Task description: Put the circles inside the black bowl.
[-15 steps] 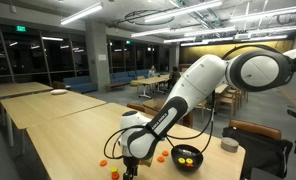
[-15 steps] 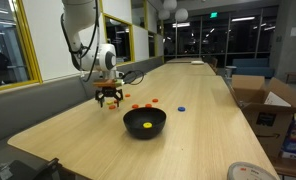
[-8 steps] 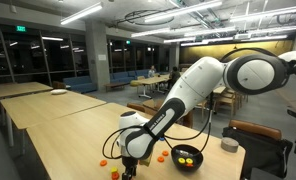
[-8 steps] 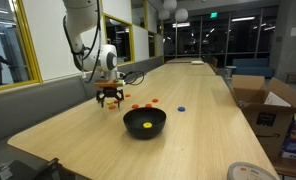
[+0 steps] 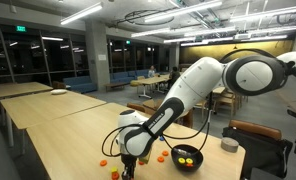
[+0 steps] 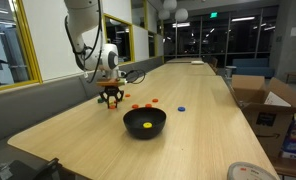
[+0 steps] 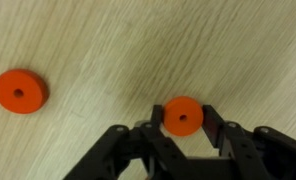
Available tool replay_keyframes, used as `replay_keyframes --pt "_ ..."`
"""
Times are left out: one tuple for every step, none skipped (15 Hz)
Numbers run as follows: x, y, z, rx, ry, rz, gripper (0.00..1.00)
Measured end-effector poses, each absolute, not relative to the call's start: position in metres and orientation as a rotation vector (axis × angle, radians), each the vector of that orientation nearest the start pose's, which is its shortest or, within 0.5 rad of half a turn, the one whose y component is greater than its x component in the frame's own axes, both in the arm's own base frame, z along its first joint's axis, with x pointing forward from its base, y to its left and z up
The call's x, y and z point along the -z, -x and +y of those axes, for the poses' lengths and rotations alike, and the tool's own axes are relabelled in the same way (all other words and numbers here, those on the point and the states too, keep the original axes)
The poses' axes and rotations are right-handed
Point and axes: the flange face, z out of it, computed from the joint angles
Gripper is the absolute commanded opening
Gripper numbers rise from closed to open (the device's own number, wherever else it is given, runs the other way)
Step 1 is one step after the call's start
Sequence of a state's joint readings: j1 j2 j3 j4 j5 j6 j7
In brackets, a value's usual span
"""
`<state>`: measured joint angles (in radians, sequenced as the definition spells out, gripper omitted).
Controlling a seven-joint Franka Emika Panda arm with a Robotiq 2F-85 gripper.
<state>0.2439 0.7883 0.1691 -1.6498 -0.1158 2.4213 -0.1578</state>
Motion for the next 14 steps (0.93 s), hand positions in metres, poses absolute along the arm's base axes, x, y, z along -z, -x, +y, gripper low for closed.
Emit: replay_keyframes --pt "-0.158 -0.631 0.262 -0.006 2.956 -0.930 0.18" --pt "-0.158 -0.631 0.262 -0.006 2.957 -0.931 0.18" --pt "-0.157 -0.631 0.262 -0.006 2.959 -0.934 0.18" --pt "-0.157 -0.631 0.261 -0.004 2.965 -0.938 0.18" --pt "-0.157 -0.632 0.259 -0.001 2.977 -0.939 0.18" --pt "-0.158 -0.633 0.257 0.005 2.993 -0.933 0.18" --pt "-0.160 -0.635 0.253 0.021 3.016 -0.914 0.18" --pt "-0.163 -0.638 0.249 0.045 3.041 -0.890 0.18" --pt "-0.169 -0.641 0.243 0.081 3.068 -0.847 0.18" --pt "-0.176 -0.644 0.237 0.124 3.093 -0.794 0.18" --pt "-0.184 -0.646 0.229 0.166 3.116 -0.738 0.18" --pt "-0.193 -0.647 0.220 0.200 3.138 -0.676 0.18" --pt "-0.202 -0.647 0.211 0.225 3.162 -0.618 0.18" --pt "-0.209 -0.646 0.201 0.245 3.185 -0.556 0.18"
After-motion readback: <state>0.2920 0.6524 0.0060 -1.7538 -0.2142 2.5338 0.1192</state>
